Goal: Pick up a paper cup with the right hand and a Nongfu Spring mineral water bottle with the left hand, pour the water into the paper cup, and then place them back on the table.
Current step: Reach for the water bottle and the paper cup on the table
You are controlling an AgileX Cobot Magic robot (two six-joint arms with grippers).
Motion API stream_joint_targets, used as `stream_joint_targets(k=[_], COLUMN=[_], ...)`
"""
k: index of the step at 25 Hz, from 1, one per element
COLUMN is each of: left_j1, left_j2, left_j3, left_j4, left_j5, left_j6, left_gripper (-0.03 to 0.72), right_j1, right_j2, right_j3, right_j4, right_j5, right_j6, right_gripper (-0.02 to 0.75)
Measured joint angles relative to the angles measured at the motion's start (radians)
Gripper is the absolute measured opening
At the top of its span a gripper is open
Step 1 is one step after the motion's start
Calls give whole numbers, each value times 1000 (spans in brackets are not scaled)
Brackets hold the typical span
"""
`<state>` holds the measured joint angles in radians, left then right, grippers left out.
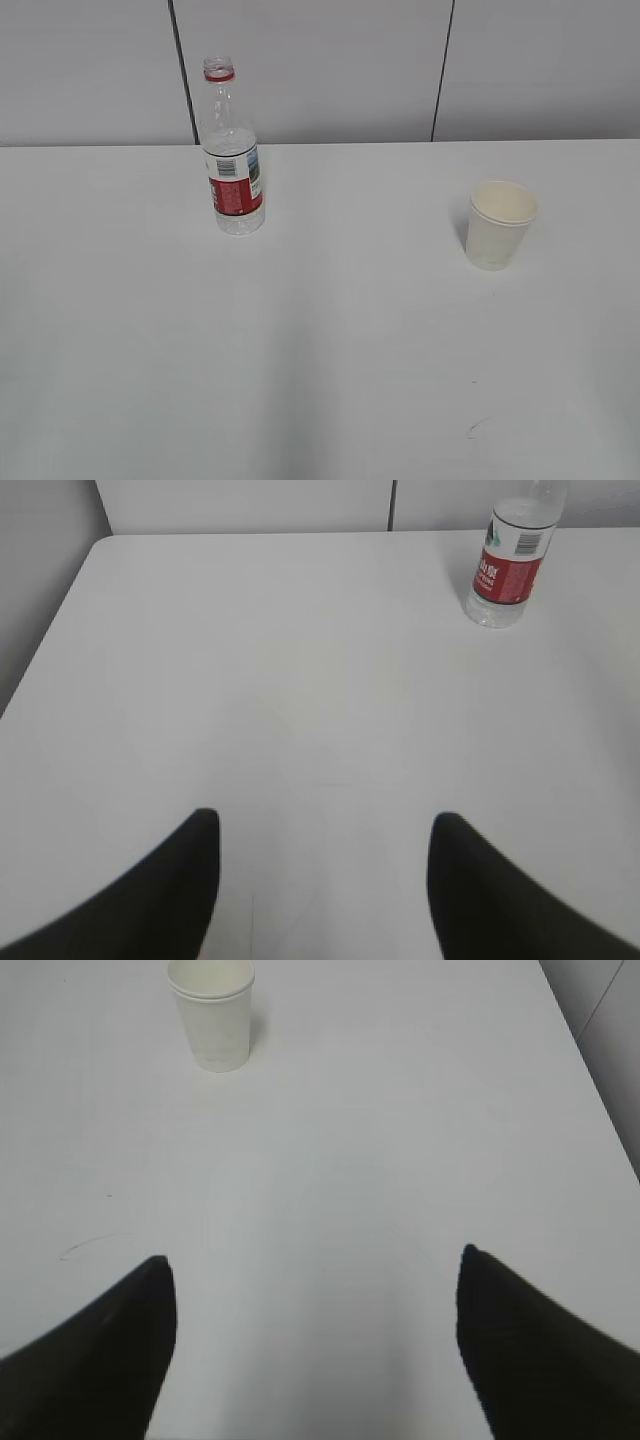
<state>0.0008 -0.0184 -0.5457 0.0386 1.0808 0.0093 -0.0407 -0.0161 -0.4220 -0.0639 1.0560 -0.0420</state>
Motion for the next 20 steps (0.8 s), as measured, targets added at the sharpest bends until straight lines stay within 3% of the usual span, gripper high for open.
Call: stream_joint_targets(k=[20], left_j1=[0], left_j2=[0], left_j3=[0], left_j4=[0], left_j5=[0], left_j6=[0], left_gripper=[404], right_j1=[0], right_j2=[41], right_j3=[-57], right_j4=[0], right_j5=[-23], right_j6=[0], right_gripper=[637])
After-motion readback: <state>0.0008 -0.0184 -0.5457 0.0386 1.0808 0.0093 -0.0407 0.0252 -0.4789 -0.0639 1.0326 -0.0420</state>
